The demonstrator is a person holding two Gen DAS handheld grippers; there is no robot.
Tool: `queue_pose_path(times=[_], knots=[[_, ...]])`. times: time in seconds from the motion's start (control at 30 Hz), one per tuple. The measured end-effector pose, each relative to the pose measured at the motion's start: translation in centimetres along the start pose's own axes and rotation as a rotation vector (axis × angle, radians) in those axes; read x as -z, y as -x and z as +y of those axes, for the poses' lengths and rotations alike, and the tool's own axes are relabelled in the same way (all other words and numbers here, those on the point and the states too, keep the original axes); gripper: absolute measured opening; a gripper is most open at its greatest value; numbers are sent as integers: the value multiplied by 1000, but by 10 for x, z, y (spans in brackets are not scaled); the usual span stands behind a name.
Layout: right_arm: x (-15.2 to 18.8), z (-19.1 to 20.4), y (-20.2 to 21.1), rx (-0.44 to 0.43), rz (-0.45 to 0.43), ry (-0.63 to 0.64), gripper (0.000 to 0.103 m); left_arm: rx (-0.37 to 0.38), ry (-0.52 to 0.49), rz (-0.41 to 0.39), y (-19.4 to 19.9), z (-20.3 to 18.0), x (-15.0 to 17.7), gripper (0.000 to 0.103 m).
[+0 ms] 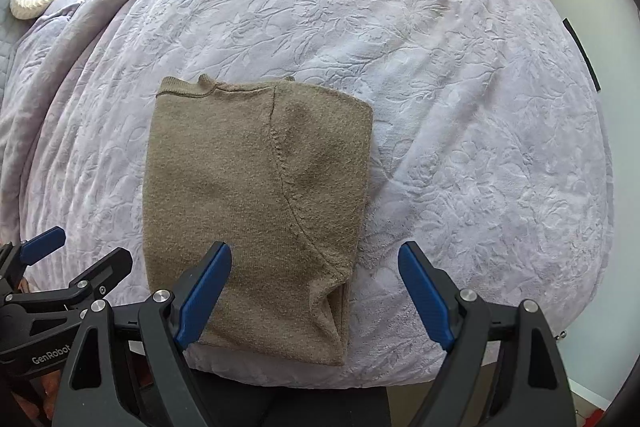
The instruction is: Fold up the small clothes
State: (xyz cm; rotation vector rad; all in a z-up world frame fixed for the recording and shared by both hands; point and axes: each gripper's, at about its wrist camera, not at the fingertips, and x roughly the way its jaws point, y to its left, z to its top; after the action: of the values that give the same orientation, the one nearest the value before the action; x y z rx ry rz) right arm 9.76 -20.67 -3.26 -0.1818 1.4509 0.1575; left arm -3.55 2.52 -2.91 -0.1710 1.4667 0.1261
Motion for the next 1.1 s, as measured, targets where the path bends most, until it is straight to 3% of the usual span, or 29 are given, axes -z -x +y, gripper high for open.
queue_pose_path(times=[1.1], knots=[[1, -1, -1, 6, 11, 3, 87, -11, -14, -6, 3, -1, 2, 102]])
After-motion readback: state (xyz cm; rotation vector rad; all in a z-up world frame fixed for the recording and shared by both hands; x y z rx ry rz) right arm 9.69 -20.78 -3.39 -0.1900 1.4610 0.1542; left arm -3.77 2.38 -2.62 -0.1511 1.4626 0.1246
